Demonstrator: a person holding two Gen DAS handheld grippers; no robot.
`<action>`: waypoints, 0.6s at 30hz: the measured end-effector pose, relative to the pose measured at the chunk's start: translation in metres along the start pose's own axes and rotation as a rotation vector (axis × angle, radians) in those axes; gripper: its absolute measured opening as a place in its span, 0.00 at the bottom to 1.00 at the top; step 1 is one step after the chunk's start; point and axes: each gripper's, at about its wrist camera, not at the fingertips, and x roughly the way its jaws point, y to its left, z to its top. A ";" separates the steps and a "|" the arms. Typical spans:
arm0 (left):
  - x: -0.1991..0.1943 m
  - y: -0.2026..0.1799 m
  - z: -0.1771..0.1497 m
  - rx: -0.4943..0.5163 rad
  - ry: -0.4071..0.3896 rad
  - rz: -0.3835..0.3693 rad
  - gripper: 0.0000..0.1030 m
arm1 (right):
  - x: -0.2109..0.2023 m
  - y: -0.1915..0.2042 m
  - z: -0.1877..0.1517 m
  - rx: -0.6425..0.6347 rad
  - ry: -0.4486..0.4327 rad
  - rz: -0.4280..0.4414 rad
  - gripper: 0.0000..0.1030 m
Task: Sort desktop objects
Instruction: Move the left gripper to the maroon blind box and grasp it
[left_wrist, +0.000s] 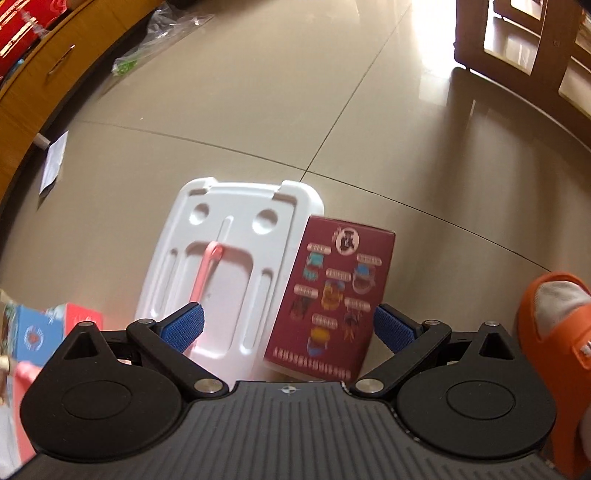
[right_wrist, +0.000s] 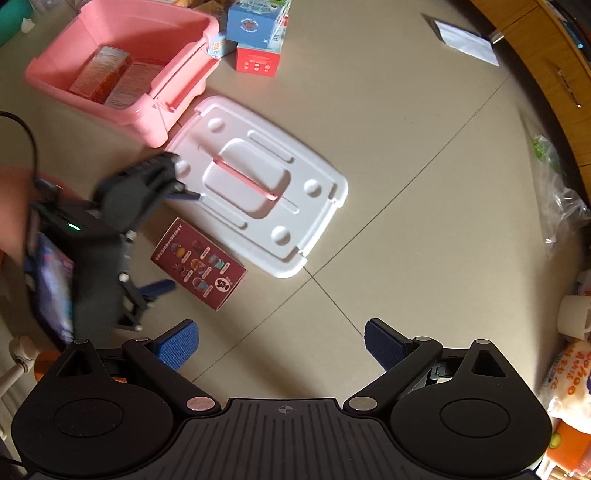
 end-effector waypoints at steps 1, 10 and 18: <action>0.002 0.000 0.002 0.005 -0.013 -0.022 0.98 | -0.001 -0.001 0.003 0.002 -0.003 0.000 0.93; 0.033 -0.009 -0.004 0.025 0.046 -0.111 0.83 | -0.003 -0.007 0.013 -0.010 -0.009 -0.005 0.93; 0.037 -0.011 -0.011 -0.033 0.051 -0.155 0.68 | 0.000 -0.010 0.009 -0.001 0.017 -0.030 0.93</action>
